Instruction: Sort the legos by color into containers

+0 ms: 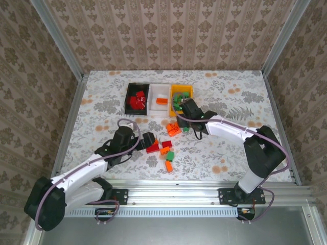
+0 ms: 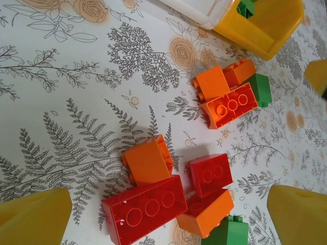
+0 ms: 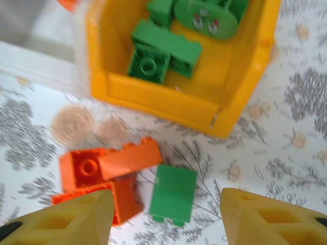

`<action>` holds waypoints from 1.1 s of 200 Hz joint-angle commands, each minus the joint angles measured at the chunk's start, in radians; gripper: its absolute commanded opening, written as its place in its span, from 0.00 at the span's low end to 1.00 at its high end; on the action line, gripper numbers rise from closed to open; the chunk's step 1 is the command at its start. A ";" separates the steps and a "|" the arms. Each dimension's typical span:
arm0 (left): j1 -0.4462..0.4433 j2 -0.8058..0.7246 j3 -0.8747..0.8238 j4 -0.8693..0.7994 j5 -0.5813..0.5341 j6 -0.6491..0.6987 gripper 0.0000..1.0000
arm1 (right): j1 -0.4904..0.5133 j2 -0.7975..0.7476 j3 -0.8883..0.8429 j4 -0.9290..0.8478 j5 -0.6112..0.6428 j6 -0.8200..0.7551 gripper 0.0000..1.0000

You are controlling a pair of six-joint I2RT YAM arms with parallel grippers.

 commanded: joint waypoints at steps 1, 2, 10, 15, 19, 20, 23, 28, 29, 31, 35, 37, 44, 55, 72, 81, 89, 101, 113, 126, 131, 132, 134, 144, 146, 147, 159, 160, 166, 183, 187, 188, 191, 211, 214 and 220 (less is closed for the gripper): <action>-0.007 0.011 -0.002 0.044 0.019 -0.009 1.00 | -0.010 0.042 -0.011 0.021 -0.048 0.053 0.60; -0.007 0.011 -0.002 0.045 0.018 -0.009 1.00 | -0.010 0.045 -0.010 0.021 -0.051 0.053 0.60; -0.007 0.013 0.001 0.045 0.018 -0.007 1.00 | -0.012 0.072 0.000 0.022 -0.064 0.055 0.61; -0.008 0.013 0.003 0.044 0.017 -0.007 1.00 | -0.015 0.088 0.007 0.023 -0.067 0.057 0.61; -0.008 0.013 0.004 0.043 0.017 -0.008 1.00 | -0.017 0.100 0.012 0.023 -0.070 0.058 0.62; -0.008 0.013 0.004 0.042 0.017 -0.008 1.00 | -0.018 0.103 0.013 0.024 -0.072 0.059 0.62; -0.008 0.012 0.004 0.041 0.017 -0.007 1.00 | -0.021 0.112 0.016 0.024 -0.075 0.059 0.62; -0.009 0.010 0.005 0.038 0.017 -0.007 1.00 | -0.025 0.125 0.024 0.025 -0.074 0.060 0.62; -0.009 0.010 0.005 0.037 0.016 -0.007 1.00 | -0.025 0.128 0.025 0.024 -0.074 0.061 0.62; -0.010 0.010 0.004 0.036 0.017 -0.008 1.00 | -0.027 0.131 0.028 0.023 -0.074 0.061 0.62; -0.010 0.007 0.003 0.034 0.016 -0.009 1.00 | -0.029 0.139 0.032 0.024 -0.076 0.062 0.62; -0.010 0.006 0.003 0.033 0.015 -0.009 1.00 | -0.031 0.144 0.034 0.026 -0.076 0.061 0.62; -0.011 0.001 0.000 0.028 0.013 -0.008 1.00 | -0.034 0.154 0.036 0.030 -0.078 0.060 0.61; -0.011 -0.010 -0.005 0.023 0.008 -0.010 1.00 | -0.035 0.170 0.040 0.035 -0.082 0.058 0.62; -0.013 -0.026 -0.015 0.015 -0.002 -0.013 1.00 | -0.035 0.198 0.040 0.041 -0.090 0.059 0.61; -0.012 -0.032 -0.018 0.016 -0.006 -0.016 1.00 | -0.035 0.209 0.038 0.044 -0.079 0.060 0.61; -0.012 -0.035 -0.020 0.016 -0.007 -0.015 1.00 | -0.036 0.216 0.033 0.052 -0.066 0.060 0.60; -0.013 -0.035 -0.018 0.015 -0.005 -0.015 1.00 | -0.039 0.227 0.032 0.056 -0.048 0.063 0.59; -0.013 -0.033 -0.014 0.011 -0.004 -0.013 1.00 | -0.040 0.225 0.027 0.064 -0.029 0.067 0.57; -0.013 -0.033 -0.012 0.007 -0.004 -0.011 1.00 | -0.043 0.215 0.009 0.086 -0.034 0.069 0.54; -0.012 -0.033 -0.013 0.007 -0.005 -0.012 1.00 | -0.044 0.215 0.010 0.082 -0.036 0.070 0.53; -0.013 -0.033 -0.013 0.008 -0.005 -0.012 1.00 | -0.044 0.215 0.010 0.079 -0.036 0.071 0.53; -0.013 -0.033 -0.013 0.008 -0.007 -0.011 1.00 | -0.044 0.215 0.012 0.076 -0.036 0.070 0.53; -0.013 -0.032 -0.015 0.009 -0.007 -0.013 1.00 | -0.046 0.208 0.009 0.072 -0.037 0.069 0.53; -0.013 -0.032 -0.015 0.009 -0.007 -0.013 1.00 | -0.046 0.206 0.007 0.074 -0.037 0.070 0.53; -0.013 -0.032 -0.015 0.010 -0.006 -0.013 1.00 | -0.046 0.205 0.005 0.076 -0.037 0.070 0.53; -0.013 -0.030 -0.018 0.014 -0.006 -0.014 1.00 | -0.048 0.189 -0.016 0.084 -0.045 0.071 0.53; -0.013 -0.030 -0.018 0.014 -0.006 -0.014 1.00 | -0.049 0.187 -0.017 0.084 -0.046 0.072 0.53; -0.013 -0.028 -0.018 0.016 -0.006 -0.013 1.00 | -0.051 0.180 -0.026 0.083 -0.052 0.074 0.53; -0.013 -0.023 -0.018 0.023 -0.003 -0.013 1.00 | -0.065 0.155 -0.054 0.093 -0.080 0.086 0.53; -0.013 -0.021 -0.019 0.025 -0.002 -0.013 1.00 | -0.070 0.147 -0.064 0.097 -0.086 0.088 0.53; -0.013 -0.021 -0.020 0.025 -0.002 -0.013 1.00 | -0.071 0.146 -0.066 0.098 -0.086 0.089 0.53; -0.013 -0.020 -0.020 0.027 -0.001 -0.014 1.00 | -0.074 0.140 -0.072 0.101 -0.089 0.091 0.53; -0.013 -0.010 -0.015 0.033 0.006 -0.015 1.00 | -0.091 0.107 -0.096 0.123 -0.125 0.093 0.54; -0.013 -0.008 -0.015 0.034 0.005 -0.014 1.00 | -0.093 0.104 -0.100 0.127 -0.129 0.096 0.54; -0.013 -0.005 -0.014 0.036 0.007 -0.015 1.00 | -0.096 0.102 -0.100 0.129 -0.138 0.097 0.54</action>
